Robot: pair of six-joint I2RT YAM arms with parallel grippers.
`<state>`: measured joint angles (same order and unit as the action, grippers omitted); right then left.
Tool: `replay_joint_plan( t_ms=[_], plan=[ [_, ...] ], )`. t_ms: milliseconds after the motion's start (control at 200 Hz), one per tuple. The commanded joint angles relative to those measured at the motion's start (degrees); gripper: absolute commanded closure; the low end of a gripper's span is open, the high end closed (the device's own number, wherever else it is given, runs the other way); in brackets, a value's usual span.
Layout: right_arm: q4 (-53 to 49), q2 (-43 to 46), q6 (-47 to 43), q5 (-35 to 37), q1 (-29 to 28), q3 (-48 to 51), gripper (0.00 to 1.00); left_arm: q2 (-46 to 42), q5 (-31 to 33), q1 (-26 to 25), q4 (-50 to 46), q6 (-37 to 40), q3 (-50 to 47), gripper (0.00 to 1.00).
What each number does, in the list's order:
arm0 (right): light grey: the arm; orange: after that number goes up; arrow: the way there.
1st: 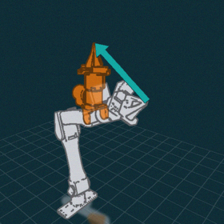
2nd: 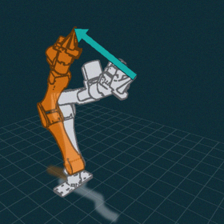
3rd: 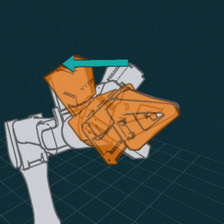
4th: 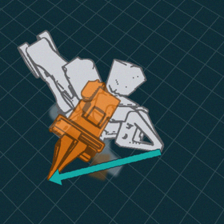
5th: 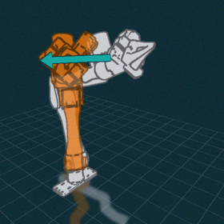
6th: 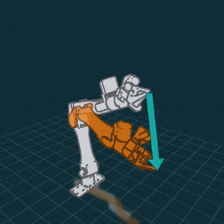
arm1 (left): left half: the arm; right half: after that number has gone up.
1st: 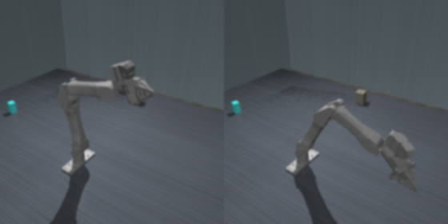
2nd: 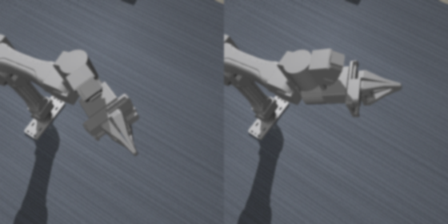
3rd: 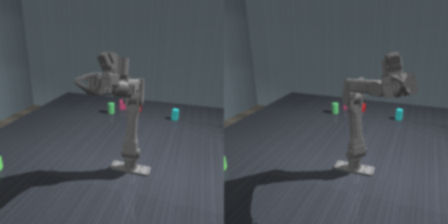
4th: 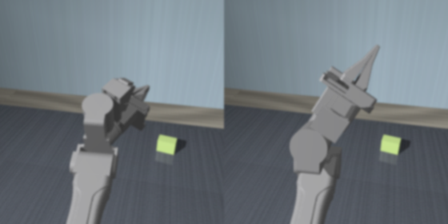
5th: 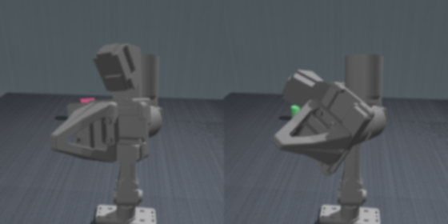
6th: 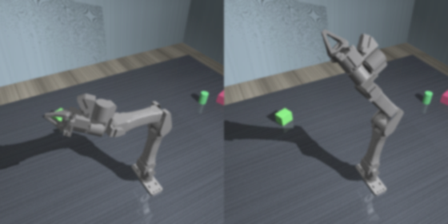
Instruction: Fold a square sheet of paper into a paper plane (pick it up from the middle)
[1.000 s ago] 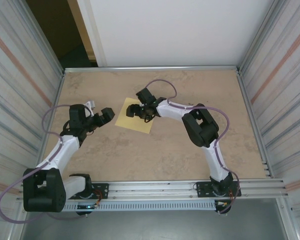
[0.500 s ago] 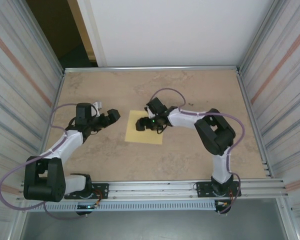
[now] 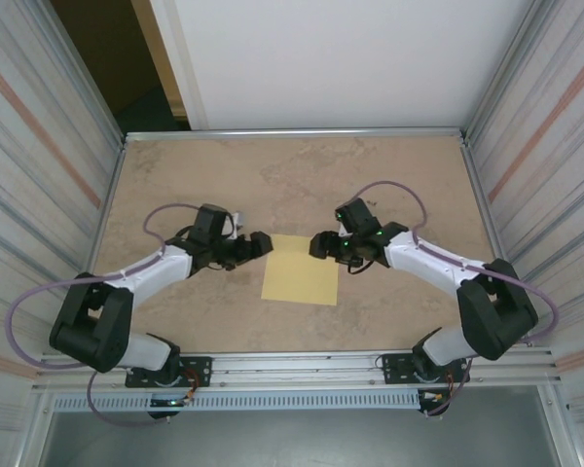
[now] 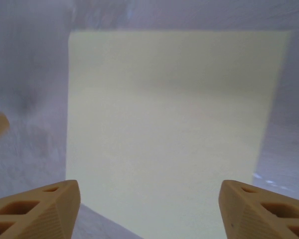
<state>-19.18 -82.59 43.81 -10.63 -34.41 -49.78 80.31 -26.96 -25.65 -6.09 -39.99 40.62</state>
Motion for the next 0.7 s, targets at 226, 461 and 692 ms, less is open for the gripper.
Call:
replay_joint_plan(
  t_ms=[226,461,692],
  plan=[
    [-1.1,-4.9,8.1,0.2,2.1,2.3,0.44,11.3,1.1,-8.9,-5.5,-0.3,11.4,0.14],
    [0.6,-7.6,8.3,-2.0,2.2,2.7,0.49,17.3,2.5,-10.3,-8.0,2.1,16.1,0.13],
    [1.9,-10.2,8.1,-3.7,1.9,2.2,0.54,20.2,2.2,-10.2,-8.3,2.3,17.3,0.10]
  ],
)
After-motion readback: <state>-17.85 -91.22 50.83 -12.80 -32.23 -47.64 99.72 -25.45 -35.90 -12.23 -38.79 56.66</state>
